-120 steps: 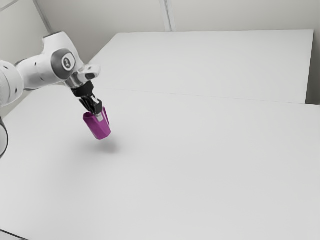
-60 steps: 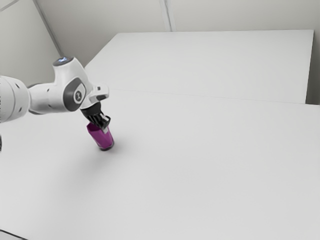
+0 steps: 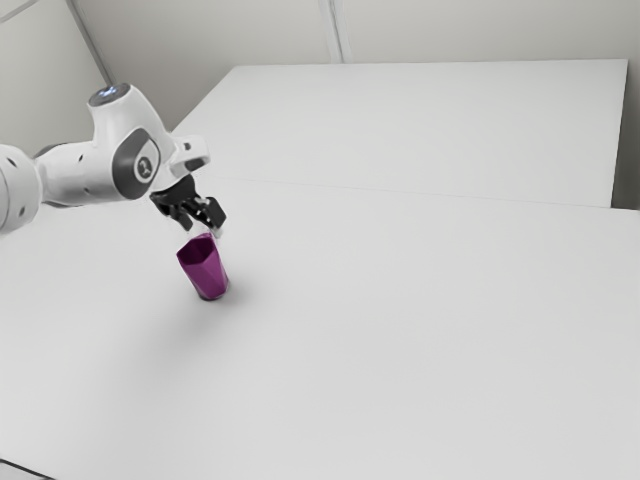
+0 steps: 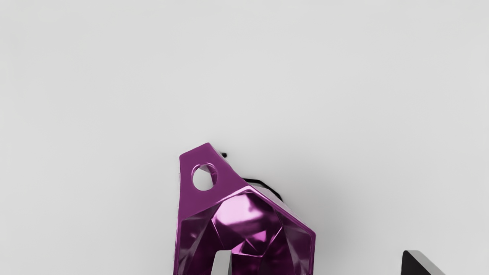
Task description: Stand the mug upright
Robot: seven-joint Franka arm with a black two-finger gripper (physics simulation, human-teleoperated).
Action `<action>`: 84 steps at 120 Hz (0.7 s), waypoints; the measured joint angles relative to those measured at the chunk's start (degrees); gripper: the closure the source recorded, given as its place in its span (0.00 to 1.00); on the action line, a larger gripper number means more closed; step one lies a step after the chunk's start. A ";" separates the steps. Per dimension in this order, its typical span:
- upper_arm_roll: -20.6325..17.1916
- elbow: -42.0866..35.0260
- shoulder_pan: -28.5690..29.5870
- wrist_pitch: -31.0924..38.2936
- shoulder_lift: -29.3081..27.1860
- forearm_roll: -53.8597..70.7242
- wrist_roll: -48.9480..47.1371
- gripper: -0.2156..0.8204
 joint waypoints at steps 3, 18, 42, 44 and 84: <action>-0.04 1.55 0.03 -1.32 -0.13 -0.02 -0.18 0.33; -0.06 12.90 0.02 -10.11 0.27 -0.16 -0.95 0.27; -0.10 28.76 -0.53 -24.63 0.40 -0.10 -1.86 0.23; -0.10 29.59 -0.64 -25.71 0.38 -0.10 -1.92 0.23; -0.09 32.19 -0.91 -36.30 -0.20 -0.13 -2.84 0.21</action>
